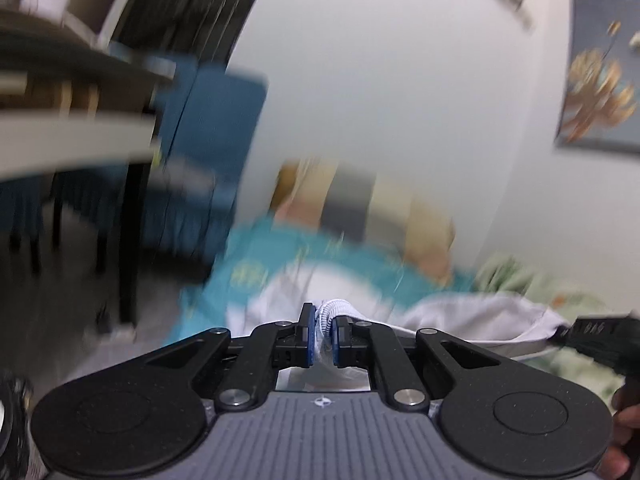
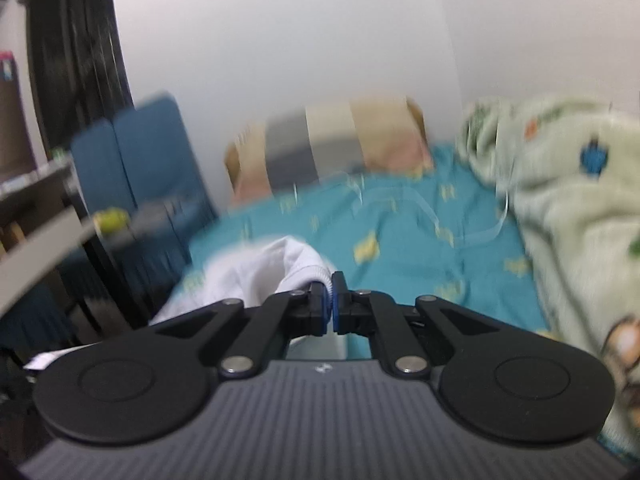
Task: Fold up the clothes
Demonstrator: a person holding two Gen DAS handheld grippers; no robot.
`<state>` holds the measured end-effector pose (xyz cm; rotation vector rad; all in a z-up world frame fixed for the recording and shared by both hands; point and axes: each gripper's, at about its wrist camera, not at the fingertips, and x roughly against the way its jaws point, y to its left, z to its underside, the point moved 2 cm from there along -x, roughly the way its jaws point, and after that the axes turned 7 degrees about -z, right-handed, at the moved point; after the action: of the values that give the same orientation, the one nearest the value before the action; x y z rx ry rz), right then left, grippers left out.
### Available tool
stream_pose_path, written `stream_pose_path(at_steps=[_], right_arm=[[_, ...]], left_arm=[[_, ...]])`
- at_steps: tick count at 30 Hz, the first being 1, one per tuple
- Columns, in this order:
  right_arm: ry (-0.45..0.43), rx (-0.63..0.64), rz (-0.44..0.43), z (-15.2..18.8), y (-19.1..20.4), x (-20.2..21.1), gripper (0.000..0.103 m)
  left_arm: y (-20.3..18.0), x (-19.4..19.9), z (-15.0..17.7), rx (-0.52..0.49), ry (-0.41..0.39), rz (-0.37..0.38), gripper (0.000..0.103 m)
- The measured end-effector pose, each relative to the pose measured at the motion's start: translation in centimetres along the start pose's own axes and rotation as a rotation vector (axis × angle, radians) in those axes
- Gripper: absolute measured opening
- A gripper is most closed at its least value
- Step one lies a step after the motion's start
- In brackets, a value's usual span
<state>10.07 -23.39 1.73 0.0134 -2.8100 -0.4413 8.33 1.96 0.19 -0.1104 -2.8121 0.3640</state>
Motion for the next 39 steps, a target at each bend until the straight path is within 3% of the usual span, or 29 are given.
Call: stream_pose_path(at_steps=[4, 14, 20, 25, 30, 36, 39], right_arm=[[-0.137, 0.012, -0.033, -4.9, 2.0, 5.6, 0.005], [-0.459, 0.042, -0.127, -18.9, 8.4, 21.7, 0.005], [-0.575, 0.062, -0.156, -25.1, 11.3, 30.9, 0.005], [-0.594, 0.09, -0.127, -26.4, 11.0, 32.8, 0.005], [-0.493, 0.064, -0.093, -24.6, 9.0, 26.2, 0.005], [-0.325, -0.026, -0.081, -21.3, 4.5, 11.6, 0.005], [-0.247, -0.037, -0.054, -19.6, 2.5, 2.8, 0.005]], left_arm=[[-1.4, 4.9, -5.8, 0.044, -0.11, 0.069, 0.008], [-8.2, 21.4, -24.4, -0.106, -0.445, 0.16, 0.008], [-11.1, 29.8, -30.4, -0.125, -0.49, 0.193, 0.008], [-12.0, 32.4, -32.5, -0.072, -0.45, 0.225, 0.008], [-12.5, 24.9, -30.1, -0.071, -0.367, 0.18, 0.008], [-11.6, 7.5, -24.7, -0.075, -0.21, 0.087, 0.009], [-10.2, -3.4, -22.1, -0.069, -0.126, 0.041, 0.009]])
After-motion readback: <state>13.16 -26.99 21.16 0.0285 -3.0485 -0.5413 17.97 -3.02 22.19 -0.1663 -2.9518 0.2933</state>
